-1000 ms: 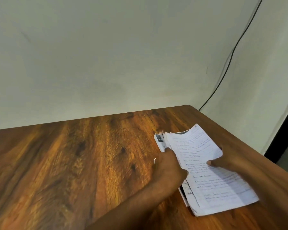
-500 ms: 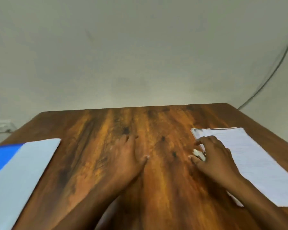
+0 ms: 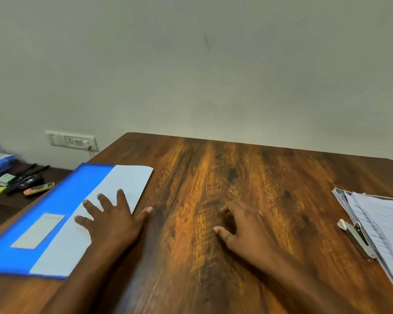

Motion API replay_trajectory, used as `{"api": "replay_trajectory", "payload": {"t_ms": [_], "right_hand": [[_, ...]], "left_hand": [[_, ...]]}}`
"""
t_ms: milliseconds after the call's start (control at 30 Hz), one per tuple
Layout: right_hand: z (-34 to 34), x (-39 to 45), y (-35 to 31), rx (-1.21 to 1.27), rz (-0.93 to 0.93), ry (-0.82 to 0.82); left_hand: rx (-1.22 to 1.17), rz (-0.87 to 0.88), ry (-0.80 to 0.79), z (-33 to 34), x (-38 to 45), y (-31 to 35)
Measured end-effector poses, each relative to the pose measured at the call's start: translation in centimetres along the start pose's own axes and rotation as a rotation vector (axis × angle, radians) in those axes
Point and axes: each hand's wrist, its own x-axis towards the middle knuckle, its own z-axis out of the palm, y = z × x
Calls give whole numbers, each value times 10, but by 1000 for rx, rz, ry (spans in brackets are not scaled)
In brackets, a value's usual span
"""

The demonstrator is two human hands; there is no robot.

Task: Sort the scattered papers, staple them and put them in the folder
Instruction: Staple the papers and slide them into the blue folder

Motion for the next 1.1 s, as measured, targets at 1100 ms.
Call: {"api": "replay_trajectory", "payload": {"t_ms": [1100], "right_hand": [[-44, 6, 126, 92, 374, 109]], "left_hand": [[198, 859, -211, 55, -116, 222]]}}
